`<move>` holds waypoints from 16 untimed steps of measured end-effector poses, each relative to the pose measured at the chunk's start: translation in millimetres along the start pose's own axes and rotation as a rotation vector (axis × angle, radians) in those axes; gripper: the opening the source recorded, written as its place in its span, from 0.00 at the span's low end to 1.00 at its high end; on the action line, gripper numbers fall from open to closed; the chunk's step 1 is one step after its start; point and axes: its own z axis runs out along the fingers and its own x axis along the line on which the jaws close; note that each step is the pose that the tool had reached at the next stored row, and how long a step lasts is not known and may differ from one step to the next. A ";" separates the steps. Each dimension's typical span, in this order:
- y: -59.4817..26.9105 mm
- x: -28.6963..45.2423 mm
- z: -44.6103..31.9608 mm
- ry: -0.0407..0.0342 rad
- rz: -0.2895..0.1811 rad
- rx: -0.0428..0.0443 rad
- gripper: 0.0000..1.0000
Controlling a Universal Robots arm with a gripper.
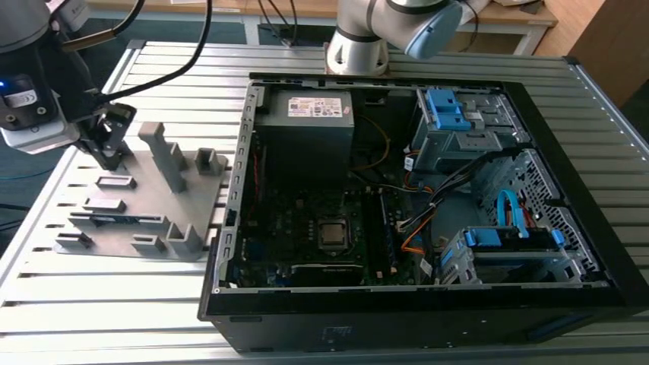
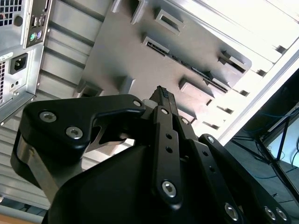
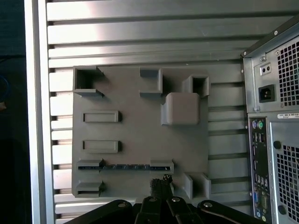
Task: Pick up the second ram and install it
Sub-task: 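Reach for the second ram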
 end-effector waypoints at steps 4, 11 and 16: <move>-0.7 1.2 5.2 0.0000 0.000 0.0000 0.10; -1.5 2.1 13.4 0.0000 0.000 0.0000 0.10; -2.4 2.7 19.0 0.0000 0.000 0.0000 0.10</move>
